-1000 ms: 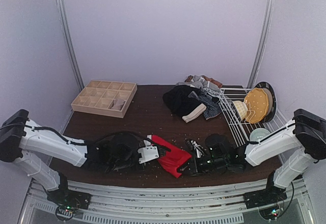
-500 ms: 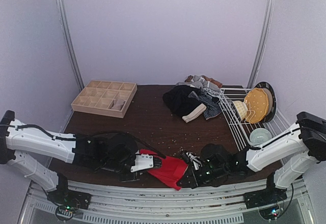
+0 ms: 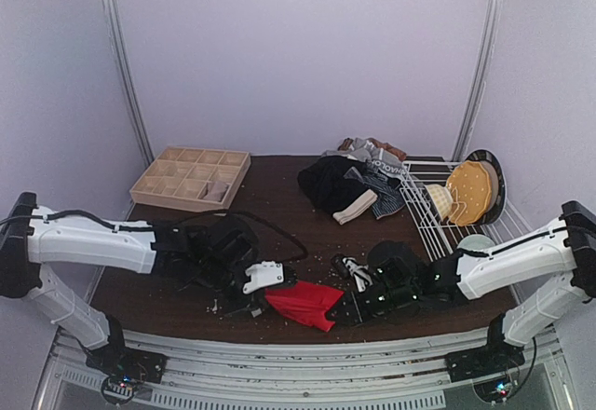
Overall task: Roll the underwear
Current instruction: Fold the underwear at the center of the board.
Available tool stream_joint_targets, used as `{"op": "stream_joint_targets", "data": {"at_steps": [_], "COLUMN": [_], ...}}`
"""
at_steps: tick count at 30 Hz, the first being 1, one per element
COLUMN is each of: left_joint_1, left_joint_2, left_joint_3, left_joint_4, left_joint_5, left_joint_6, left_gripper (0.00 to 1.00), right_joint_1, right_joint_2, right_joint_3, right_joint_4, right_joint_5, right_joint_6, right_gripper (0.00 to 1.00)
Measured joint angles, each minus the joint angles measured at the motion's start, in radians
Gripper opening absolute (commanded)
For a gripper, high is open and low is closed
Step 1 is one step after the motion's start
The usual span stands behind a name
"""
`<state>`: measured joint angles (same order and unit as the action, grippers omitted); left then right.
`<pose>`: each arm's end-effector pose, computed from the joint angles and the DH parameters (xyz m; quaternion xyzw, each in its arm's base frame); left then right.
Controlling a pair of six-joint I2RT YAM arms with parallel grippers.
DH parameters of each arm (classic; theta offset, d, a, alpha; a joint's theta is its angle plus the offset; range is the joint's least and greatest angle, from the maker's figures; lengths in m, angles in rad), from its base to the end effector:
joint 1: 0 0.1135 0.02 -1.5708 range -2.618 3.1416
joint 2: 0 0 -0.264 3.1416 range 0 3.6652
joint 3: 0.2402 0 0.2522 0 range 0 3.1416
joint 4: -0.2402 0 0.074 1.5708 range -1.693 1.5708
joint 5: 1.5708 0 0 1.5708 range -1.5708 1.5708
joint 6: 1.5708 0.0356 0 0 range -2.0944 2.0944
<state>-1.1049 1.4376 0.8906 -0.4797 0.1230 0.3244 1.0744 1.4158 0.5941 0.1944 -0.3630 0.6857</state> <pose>0.1228 -0.2539 0.2055 0.6425 0.7153 -0.1568 0.2255 0.1207 0.2495 0.1728 -0.2497 0.8438 0.4470 0.1608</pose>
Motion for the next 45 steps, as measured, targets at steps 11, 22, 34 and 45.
{"op": "stream_joint_targets", "data": {"at_steps": [11, 22, 34, 45], "left_joint_1": [0.084, 0.171, 0.224, 0.25], "left_joint_2": [0.169, 0.225, 0.304, 0.369], "left_joint_3": [0.153, 0.227, 0.255, 0.282], "left_joint_4": [-0.103, -0.137, -0.143, -0.14], "left_joint_5": [0.108, 0.136, 0.143, 0.119], "left_joint_6": [0.027, 0.027, 0.015, -0.004], "left_gripper": [0.0, 0.0, 0.0, 0.25], "right_joint_1": [-0.06, -0.097, -0.123, -0.153], "right_joint_2": [0.058, 0.108, 0.209, 0.286], "right_joint_3": [0.059, 0.179, 0.29, 0.355], "right_joint_4": [-0.089, -0.227, -0.325, -0.365], "right_joint_5": [-0.012, 0.007, 0.029, 0.049], "right_joint_6": [-0.059, -0.158, -0.22, -0.242], "right_gripper": [0.0, 0.0, 0.03, 0.19]}}
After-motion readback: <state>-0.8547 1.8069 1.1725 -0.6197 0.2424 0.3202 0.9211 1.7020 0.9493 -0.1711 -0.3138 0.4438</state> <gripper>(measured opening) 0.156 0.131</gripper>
